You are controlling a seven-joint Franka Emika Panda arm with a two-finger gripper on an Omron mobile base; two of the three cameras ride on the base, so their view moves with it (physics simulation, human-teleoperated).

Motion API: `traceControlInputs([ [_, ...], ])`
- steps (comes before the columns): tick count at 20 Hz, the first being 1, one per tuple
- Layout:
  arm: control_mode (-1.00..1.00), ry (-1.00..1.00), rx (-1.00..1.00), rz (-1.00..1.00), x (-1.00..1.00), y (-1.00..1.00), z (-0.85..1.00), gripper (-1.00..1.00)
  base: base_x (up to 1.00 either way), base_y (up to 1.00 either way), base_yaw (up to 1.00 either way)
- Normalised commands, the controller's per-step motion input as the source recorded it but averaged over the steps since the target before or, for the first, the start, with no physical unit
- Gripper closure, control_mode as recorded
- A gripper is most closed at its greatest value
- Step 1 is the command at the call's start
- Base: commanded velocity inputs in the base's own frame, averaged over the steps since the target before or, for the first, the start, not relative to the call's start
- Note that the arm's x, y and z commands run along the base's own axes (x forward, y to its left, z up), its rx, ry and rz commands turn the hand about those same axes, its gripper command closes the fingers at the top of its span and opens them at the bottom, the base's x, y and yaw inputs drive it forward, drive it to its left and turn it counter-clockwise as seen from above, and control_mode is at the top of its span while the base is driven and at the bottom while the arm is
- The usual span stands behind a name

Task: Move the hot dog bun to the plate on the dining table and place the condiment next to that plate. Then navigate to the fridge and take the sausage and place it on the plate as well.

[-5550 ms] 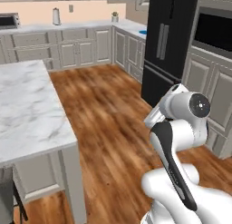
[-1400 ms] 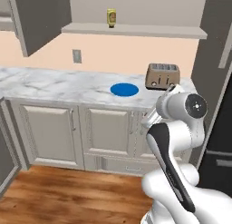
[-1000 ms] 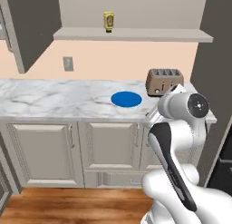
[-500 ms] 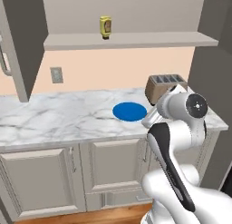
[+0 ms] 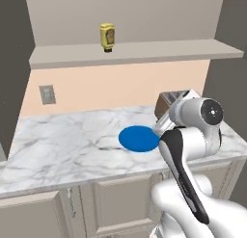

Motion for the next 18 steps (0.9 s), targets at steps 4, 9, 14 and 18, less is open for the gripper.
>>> traceControlInputs([
  [4,1.00,0.00,0.00,0.00,0.00,0.00,0.00,-1.00,0.52,0.37,-0.15],
  [9,1.00,0.00,0.00,0.00,0.00,0.00,0.00,-1.00,0.40,0.47,-0.16],
  [14,-1.00,-0.10,0.01,-0.02,0.00,0.15,0.00,-1.00,0.14,0.32,-0.06],
  [18,-1.00,-0.20,0.00,-0.06,0.00,0.38,0.39,-1.00,0.00,0.00,0.00],
])
